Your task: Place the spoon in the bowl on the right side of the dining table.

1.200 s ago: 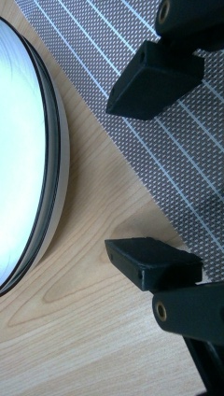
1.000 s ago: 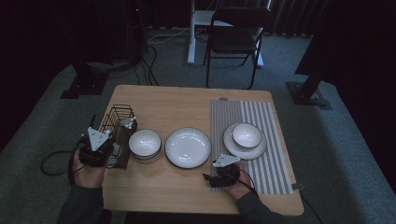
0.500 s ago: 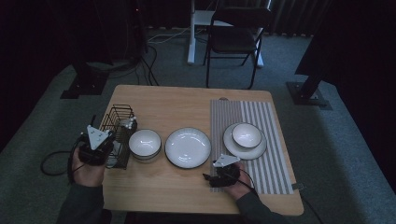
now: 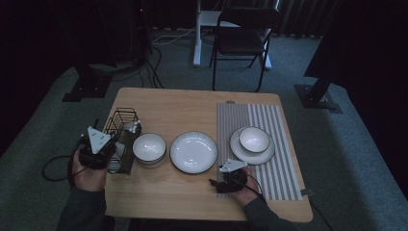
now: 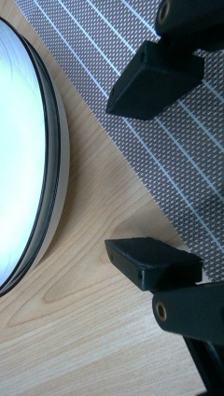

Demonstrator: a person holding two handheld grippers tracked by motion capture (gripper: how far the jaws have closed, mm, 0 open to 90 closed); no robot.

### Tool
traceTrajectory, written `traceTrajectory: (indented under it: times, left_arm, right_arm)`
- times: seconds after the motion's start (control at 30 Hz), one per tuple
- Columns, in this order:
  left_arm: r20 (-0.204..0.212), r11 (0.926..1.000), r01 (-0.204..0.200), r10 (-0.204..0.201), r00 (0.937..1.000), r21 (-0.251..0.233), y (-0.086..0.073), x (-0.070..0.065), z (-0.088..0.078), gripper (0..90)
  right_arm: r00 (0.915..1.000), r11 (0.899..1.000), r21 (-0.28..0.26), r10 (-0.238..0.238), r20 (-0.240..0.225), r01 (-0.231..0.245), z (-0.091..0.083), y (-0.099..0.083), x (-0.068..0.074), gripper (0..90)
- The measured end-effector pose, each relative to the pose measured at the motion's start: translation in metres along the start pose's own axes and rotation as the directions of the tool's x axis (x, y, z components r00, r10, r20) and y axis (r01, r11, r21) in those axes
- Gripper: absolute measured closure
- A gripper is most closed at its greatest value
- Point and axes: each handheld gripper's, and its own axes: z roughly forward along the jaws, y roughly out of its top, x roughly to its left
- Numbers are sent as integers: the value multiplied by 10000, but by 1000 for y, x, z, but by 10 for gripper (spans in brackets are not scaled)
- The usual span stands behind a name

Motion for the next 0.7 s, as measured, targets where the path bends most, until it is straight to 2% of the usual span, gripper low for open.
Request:
traceTrajectory:
  times: [0.2, 0.47, 0.7]
  left_arm:
    - [-75, 9999, -100, 99, 9999, -91, 5, 2, -3, 854]
    - [-242, 9985, -150, 137, 9996, -526, 13, 3, -18, 853]
    - [-197, 9960, -206, 190, 9996, -866, 19, 1, -28, 854]
  right_arm:
    - [10000, 10000, 0, 7, 0, -7, 0, 0, 0, 295]
    - [10000, 10000, -1, 10, 3, -10, 0, 0, 0, 295]
    - [10000, 10000, -10, 9, 3, -9, 0, 0, 0, 295]
